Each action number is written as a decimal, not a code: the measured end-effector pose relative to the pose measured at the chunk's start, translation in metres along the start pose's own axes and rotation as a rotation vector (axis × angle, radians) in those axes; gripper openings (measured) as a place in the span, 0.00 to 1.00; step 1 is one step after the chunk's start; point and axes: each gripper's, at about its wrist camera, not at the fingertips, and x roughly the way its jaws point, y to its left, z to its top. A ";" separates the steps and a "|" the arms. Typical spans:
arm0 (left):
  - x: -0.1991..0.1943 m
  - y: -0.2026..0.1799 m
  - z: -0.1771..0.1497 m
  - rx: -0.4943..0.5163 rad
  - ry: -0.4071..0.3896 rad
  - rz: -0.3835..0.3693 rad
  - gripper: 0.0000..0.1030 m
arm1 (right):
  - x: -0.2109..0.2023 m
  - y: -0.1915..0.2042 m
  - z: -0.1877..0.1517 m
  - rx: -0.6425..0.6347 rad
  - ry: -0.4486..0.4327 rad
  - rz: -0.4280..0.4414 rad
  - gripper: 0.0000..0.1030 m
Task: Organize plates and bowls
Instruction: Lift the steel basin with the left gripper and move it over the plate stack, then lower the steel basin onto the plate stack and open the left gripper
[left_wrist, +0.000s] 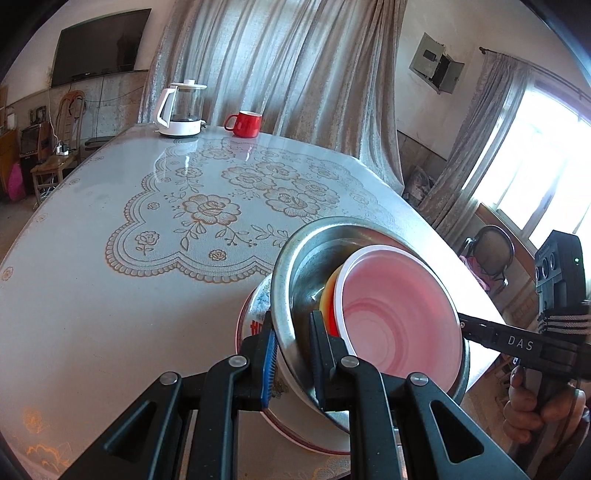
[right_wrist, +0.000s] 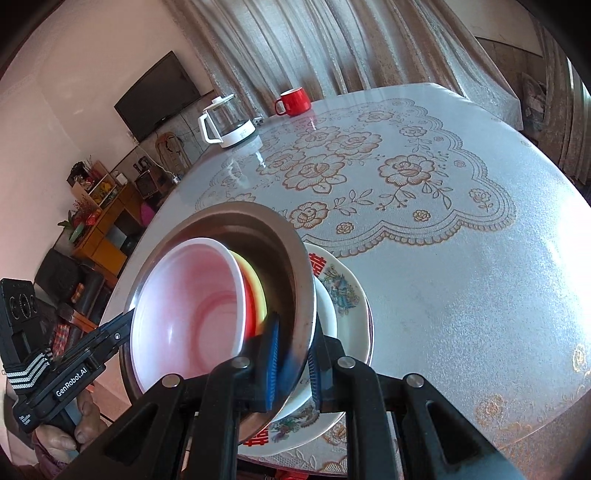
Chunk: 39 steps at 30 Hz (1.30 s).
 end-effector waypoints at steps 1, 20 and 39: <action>0.002 0.000 0.000 -0.004 0.008 0.001 0.15 | 0.000 -0.001 -0.001 0.004 0.000 -0.001 0.14; 0.019 0.005 -0.010 0.005 0.041 0.021 0.18 | 0.018 -0.014 -0.010 0.038 0.037 -0.009 0.16; 0.011 0.011 -0.013 -0.038 0.023 -0.004 0.21 | 0.000 -0.016 -0.017 0.042 0.028 0.013 0.20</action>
